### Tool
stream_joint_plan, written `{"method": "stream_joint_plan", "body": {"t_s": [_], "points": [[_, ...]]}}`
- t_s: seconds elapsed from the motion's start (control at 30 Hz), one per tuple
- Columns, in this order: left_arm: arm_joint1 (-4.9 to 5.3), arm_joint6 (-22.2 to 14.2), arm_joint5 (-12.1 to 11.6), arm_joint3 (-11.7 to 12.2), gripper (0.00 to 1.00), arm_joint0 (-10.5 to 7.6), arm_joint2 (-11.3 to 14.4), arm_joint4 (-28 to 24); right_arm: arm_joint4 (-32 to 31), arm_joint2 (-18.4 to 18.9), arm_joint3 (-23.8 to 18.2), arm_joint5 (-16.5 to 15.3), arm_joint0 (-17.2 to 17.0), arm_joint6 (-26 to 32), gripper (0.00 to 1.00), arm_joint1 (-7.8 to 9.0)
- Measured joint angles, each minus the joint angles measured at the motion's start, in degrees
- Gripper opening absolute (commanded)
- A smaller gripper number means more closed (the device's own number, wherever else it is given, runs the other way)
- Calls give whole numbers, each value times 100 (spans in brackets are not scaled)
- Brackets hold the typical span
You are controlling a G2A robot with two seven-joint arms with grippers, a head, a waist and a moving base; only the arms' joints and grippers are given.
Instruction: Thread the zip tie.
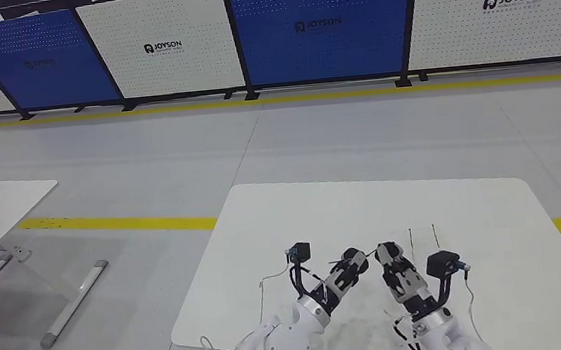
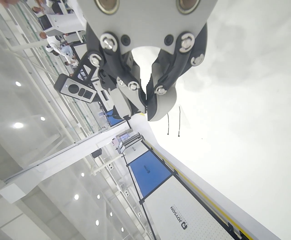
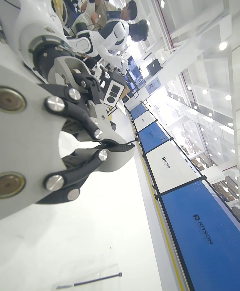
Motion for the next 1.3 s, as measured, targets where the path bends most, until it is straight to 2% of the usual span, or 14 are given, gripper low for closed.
{"method": "stream_joint_plan", "body": {"t_s": [0.33,0.5,0.53,0.57,0.6,0.63,0.7,0.87,1.0,1.07,1.17,1.3], "points": [[-9,-26,-69,-33,0,7,22,-2,-20,-1,8,18,9,147,0,8],[-10,-24,-11,-37,0,13,16,23,-34,20,-19,27,-6,119,0,13],[-11,-23,-4,-38,14,13,17,23,-41,26,-27,34,-12,115,0,15],[-12,-22,2,-40,22,13,18,21,-45,30,-33,40,-16,114,0,16],[-14,-19,8,-41,26,13,18,19,-48,35,-38,50,-21,114,0,17],[-15,-16,12,-42,38,12,18,19,-53,38,-40,62,-23,115,0,18],[-17,-6,21,-45,43,12,18,24,-69,40,-45,95,-24,115,0,18],[-18,9,23,-18,40,-1,-29,-39,-104,33,-4,248,4,77,0,9],[-17,2,-1,-13,33,2,-69,-73,-70,32,55,327,47,37,0,-2],[-14,3,-4,-24,27,12,-85,-70,-75,30,60,341,52,19,0,-4],[-11,-1,-6,-35,11,20,-108,-68,-89,25,55,352,56,3,0,-7],[-11,-11,-9,-27,4,21,-124,-80,-97,15,47,367,56,-15,0,-11]]}}
